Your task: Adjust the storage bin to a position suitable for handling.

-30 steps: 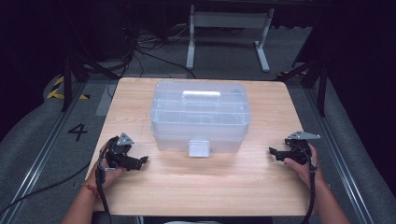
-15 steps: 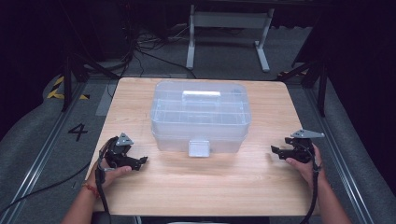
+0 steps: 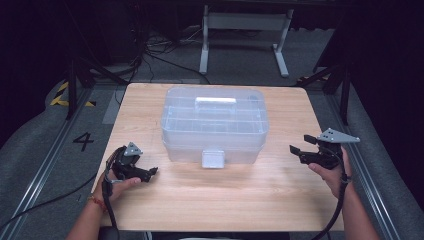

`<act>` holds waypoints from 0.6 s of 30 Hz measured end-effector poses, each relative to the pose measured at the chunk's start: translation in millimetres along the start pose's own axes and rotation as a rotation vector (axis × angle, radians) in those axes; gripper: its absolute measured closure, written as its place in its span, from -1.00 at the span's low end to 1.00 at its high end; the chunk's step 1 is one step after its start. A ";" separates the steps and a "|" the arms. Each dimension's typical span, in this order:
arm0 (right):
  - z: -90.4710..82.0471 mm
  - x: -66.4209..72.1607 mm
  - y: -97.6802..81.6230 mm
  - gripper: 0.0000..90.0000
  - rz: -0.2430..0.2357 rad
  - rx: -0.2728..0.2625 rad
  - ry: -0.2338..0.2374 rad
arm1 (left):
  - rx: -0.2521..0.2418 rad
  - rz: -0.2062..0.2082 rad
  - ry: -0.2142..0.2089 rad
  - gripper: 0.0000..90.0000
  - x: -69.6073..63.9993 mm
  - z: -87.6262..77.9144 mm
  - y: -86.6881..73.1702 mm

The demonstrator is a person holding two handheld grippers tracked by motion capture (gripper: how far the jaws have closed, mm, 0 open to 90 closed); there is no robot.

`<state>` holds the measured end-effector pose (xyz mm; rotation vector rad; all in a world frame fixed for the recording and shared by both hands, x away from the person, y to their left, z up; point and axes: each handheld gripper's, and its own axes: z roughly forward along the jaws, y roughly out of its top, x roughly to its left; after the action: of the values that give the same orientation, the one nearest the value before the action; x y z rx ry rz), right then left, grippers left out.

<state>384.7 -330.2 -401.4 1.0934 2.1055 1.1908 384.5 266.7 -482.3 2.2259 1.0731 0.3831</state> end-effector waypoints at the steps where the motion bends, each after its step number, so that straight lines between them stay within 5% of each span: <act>1: -2.2 1.4 3.1 -0.39 -0.002 -0.011 0.007 | -0.002 0.005 0.004 -1.00 0.3 0.1 0.1; 18: -19.7 12.2 60.9 -0.27 -0.044 -0.087 0.023 | -0.002 0.004 0.003 -1.00 0.3 0.1 0.1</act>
<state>388.4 -311.2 -339.2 0.9936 2.0638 1.2677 384.8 266.9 -482.3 2.2268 1.0691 0.3897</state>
